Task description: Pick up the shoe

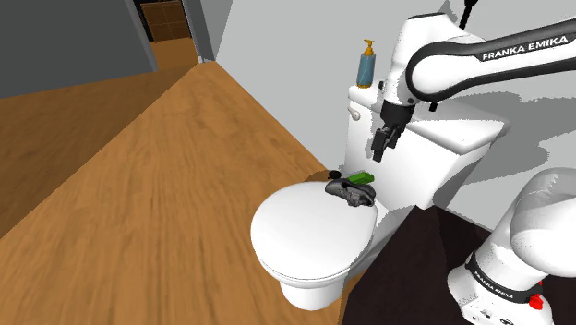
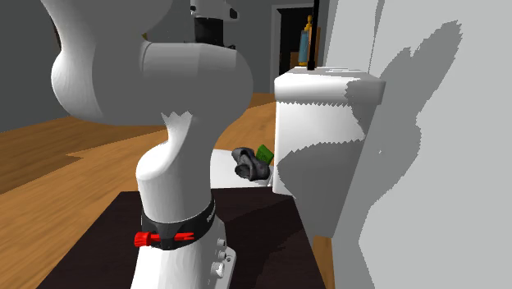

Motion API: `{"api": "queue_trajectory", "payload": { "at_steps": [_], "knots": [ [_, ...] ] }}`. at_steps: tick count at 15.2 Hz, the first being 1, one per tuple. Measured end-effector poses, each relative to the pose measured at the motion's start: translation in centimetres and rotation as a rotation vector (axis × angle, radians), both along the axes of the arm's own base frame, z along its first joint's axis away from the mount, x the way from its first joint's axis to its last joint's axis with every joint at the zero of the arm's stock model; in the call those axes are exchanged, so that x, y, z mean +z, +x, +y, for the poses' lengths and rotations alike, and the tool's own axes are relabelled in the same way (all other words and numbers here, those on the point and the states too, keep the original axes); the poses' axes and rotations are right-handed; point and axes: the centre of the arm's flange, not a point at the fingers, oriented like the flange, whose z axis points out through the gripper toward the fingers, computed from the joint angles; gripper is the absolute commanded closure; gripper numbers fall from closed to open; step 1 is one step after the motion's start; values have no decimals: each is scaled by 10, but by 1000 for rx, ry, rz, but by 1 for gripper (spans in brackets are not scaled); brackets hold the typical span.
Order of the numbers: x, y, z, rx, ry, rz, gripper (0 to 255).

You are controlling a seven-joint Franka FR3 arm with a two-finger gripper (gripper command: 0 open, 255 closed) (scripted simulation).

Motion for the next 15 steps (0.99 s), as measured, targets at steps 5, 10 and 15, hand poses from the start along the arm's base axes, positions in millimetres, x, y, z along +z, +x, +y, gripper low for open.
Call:
{"api": "queue_trajectory", "payload": {
  "at_steps": [5, 10, 15],
  "knots": [
    [-55, 26, -26, 26, 0, -26, 0],
    [-109, 58, -44, 51, 1, -53, 0],
    [-163, 86, -63, 76, 1, -80, 0]
  ]
}}
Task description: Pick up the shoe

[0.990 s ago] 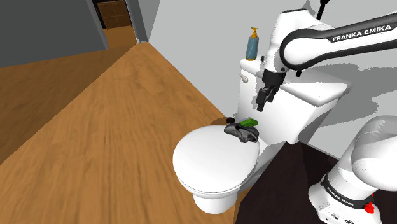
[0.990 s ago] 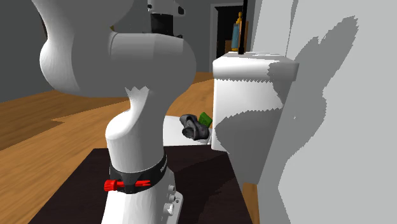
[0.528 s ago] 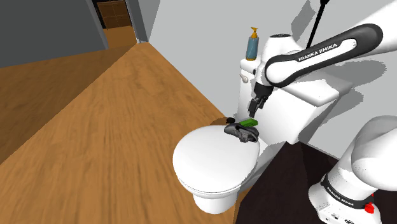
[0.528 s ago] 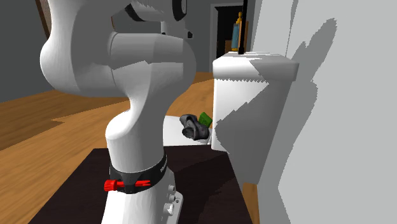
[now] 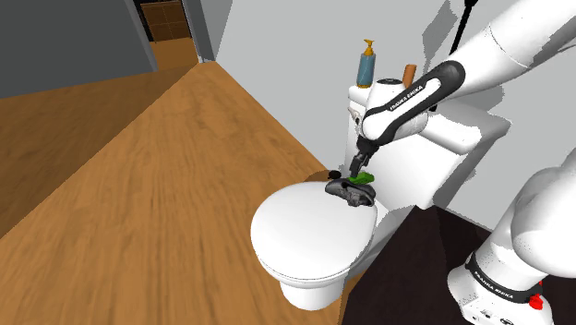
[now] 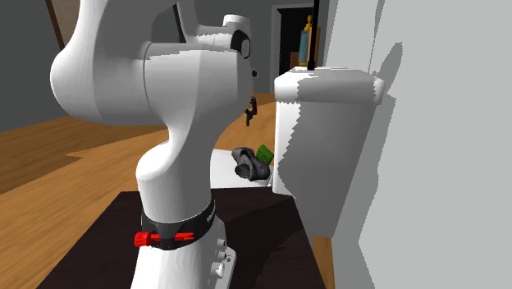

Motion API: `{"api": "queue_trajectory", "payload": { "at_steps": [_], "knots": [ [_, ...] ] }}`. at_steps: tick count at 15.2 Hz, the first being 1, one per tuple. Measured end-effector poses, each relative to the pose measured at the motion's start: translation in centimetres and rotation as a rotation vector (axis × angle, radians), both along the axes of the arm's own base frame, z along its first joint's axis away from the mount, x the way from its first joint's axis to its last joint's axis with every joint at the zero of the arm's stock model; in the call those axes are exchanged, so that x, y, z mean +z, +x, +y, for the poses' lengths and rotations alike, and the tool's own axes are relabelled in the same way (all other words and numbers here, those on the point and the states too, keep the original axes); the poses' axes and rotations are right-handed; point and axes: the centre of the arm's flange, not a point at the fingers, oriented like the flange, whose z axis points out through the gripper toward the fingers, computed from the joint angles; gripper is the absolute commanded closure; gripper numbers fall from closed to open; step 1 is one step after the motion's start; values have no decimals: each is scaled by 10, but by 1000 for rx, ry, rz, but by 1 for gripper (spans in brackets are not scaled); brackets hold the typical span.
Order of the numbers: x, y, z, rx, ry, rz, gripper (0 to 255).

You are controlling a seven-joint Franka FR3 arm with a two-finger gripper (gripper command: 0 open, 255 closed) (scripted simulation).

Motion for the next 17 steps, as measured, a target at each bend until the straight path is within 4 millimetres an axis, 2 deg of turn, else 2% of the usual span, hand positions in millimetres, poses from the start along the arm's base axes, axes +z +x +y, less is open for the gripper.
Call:
{"api": "queue_trajectory", "payload": {
  "at_steps": [10, 17],
  "knots": [
    [-100, 65, -37, 50, -3, -52, 0],
    [-138, 70, -40, 54, -2, -56, 0]
  ]
}}
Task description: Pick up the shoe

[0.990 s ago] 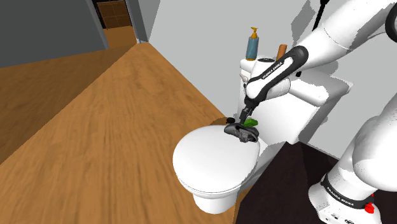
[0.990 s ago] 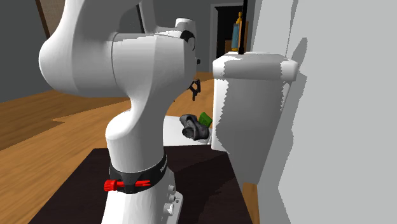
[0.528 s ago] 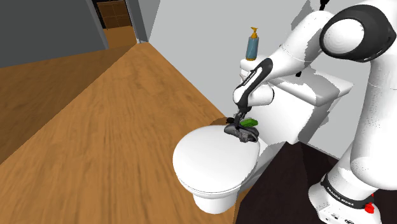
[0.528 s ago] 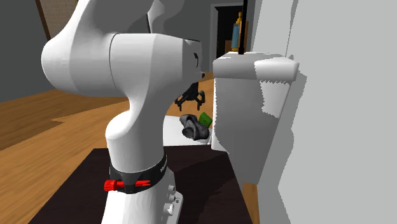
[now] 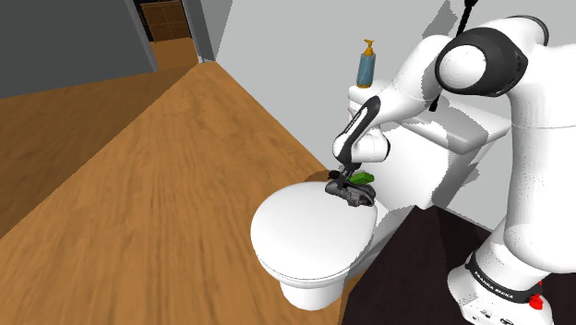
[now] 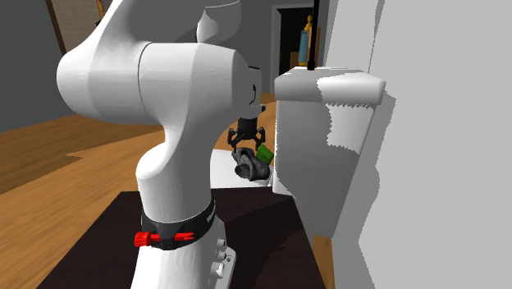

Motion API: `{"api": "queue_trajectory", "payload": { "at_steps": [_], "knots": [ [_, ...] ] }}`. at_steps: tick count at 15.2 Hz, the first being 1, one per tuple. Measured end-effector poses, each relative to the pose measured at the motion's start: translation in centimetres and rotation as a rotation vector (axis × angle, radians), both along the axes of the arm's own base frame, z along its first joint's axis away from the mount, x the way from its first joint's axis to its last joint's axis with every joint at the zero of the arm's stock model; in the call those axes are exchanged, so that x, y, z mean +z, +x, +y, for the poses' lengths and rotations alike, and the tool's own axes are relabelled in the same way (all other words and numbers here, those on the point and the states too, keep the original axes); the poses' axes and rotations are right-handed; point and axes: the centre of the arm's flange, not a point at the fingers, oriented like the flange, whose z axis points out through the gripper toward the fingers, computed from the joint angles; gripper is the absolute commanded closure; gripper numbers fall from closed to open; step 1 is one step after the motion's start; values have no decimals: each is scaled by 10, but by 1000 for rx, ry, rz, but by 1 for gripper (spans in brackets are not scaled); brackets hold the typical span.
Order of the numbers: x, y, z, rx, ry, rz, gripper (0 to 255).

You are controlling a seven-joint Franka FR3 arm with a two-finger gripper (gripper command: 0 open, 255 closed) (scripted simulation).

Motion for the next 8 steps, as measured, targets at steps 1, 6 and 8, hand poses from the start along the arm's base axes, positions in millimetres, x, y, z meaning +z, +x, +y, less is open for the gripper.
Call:
{"api": "queue_trajectory", "payload": {
  "at_steps": [1, 6, 8],
  "knots": [
    [-4, 2, 0, 1, 0, -3, 0],
    [-7, 2, 0, 2, 0, -7, 255],
    [-7, 1, 0, 2, 0, -7, 255]
  ]
}}
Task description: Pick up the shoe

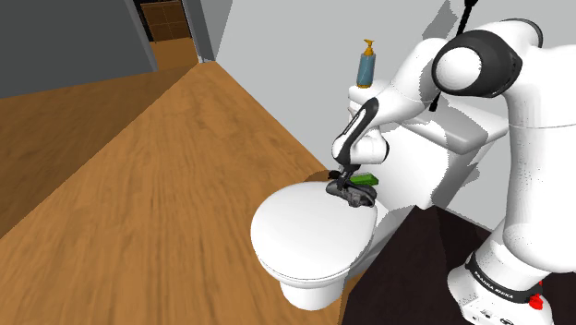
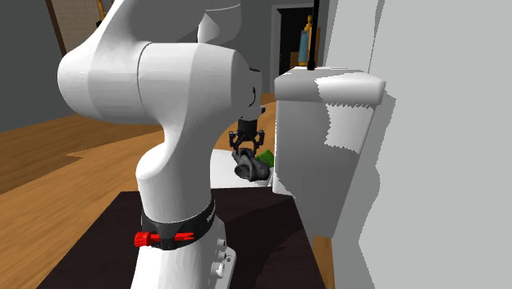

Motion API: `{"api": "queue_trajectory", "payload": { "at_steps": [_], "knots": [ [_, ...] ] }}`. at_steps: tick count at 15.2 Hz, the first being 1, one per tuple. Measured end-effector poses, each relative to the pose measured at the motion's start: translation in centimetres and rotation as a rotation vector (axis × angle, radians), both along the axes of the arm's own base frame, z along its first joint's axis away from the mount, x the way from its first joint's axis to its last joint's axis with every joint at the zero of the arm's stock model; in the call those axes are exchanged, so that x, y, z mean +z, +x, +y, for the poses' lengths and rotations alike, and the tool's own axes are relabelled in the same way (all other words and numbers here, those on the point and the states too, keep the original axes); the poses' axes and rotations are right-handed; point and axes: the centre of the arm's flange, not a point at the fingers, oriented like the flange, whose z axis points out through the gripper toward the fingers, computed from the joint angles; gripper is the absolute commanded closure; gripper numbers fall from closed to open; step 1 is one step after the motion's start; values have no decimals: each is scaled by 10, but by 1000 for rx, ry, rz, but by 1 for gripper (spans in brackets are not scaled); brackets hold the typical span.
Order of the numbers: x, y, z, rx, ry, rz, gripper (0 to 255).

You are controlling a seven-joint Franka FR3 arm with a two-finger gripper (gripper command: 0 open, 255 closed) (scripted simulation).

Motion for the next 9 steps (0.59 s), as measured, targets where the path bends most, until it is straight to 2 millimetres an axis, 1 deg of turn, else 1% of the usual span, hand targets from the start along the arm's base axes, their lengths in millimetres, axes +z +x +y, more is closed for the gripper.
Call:
{"api": "queue_trajectory", "payload": {
  "at_steps": [5, 9],
  "knots": [
    [1, 0, 0, -2, 0, 4, 255],
    [19, 0, 0, -2, 0, 5, 255]
  ]
}}
